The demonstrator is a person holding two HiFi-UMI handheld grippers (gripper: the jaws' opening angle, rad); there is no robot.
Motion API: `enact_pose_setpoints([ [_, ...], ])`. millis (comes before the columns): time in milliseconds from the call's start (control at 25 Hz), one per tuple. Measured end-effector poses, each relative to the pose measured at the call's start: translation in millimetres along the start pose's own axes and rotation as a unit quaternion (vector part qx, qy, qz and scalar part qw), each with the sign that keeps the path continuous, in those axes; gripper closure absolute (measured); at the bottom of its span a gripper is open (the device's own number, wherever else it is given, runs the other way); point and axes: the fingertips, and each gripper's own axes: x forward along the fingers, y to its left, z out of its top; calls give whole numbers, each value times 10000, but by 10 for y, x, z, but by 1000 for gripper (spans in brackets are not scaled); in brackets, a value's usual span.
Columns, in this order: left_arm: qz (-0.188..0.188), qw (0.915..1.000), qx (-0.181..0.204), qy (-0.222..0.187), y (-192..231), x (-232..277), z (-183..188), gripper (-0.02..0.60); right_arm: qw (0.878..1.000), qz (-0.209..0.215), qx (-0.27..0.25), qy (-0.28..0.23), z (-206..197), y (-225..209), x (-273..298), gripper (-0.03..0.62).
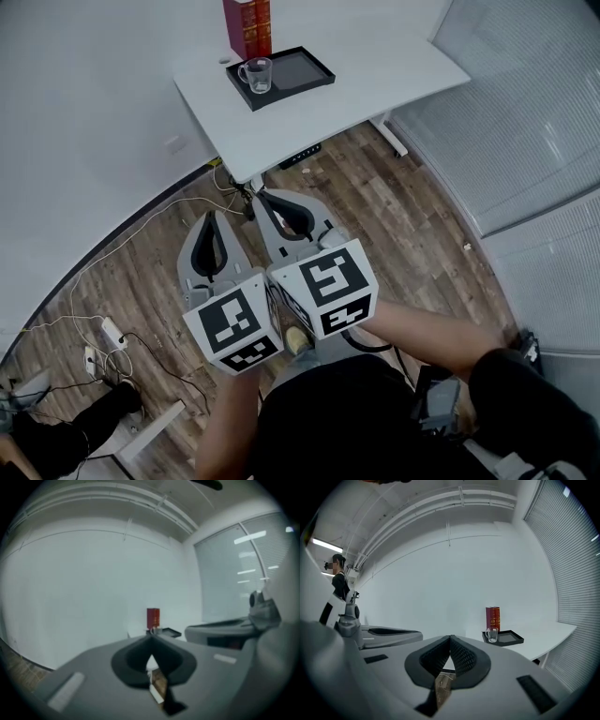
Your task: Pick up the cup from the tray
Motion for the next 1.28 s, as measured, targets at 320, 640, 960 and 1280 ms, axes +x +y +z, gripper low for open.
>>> enact_pose_setpoints([
  [320,-11,10000,27,63,-214,325,31,578,10000,-13,81,9,2,-372,123,583],
  [640,23,9999,102,30,-380,887,167,578,9999,112,41,-38,110,-832,481,583],
  [960,104,9997,198,25,-577,1405,346,578,9995,268,63,-164,270,-1306,782,583],
  [1280,155,9995,292,-25,-763,1756,497,578,9989,389,122,-216,358,-1662,961,583],
])
